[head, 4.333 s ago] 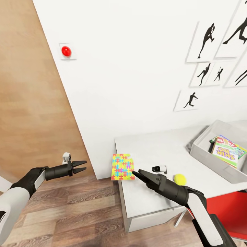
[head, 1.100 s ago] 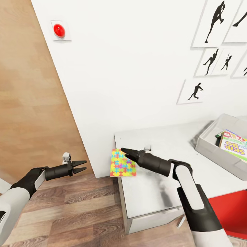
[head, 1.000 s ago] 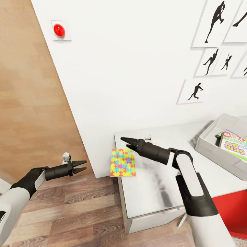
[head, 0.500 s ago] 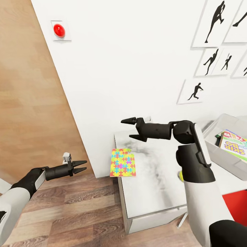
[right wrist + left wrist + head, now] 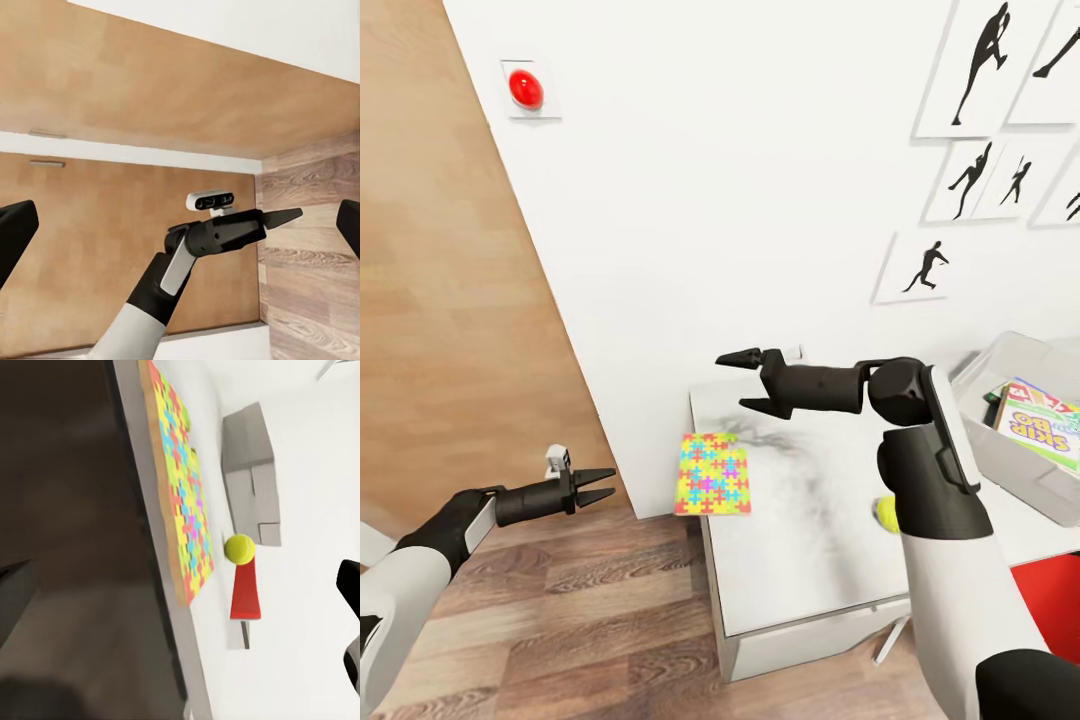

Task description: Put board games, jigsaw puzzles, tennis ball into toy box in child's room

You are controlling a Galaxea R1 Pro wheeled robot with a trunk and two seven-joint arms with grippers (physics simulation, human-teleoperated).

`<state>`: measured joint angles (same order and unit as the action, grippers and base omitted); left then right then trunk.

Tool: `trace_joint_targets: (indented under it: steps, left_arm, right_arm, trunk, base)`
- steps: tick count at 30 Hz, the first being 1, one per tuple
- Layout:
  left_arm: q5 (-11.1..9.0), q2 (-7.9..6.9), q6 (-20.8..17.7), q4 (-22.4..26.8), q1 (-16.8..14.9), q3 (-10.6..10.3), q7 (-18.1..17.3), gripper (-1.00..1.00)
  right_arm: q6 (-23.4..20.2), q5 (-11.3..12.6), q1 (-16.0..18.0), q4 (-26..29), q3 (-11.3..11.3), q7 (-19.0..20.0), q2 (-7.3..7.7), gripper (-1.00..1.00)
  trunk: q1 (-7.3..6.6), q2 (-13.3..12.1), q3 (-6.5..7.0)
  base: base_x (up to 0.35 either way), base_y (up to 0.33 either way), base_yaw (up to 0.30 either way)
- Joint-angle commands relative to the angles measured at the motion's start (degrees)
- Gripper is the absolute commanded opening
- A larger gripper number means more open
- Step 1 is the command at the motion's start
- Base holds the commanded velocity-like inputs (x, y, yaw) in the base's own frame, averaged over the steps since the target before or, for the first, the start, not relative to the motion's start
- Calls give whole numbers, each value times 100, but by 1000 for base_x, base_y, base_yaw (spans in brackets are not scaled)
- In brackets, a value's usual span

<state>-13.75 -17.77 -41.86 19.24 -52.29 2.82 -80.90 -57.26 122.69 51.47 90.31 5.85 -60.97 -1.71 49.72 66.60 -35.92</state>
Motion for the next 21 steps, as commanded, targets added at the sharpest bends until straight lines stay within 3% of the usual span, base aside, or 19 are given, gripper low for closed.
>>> trace_joint_targets:
  steps: [1,9,21]
  left_arm:
    - [3,0,-61,1,-2,8,-17,100]
    - [4,1,-64,1,-1,8,-22,100]
    - [3,1,-59,1,0,8,-29,100]
  right_arm:
    - [-30,45,-5,6,-6,-39,0,100]
    - [-67,45,-64,16,-5,4,4,100]
    - [-83,45,-73,22,19,14,-6,100]
  trunk:
    - [0,3,-5]
    - [0,3,-5]
    - [0,3,-5]
  base:
    - [0,-232,0]
    - [0,-242,0]
    - [0,-33,0]
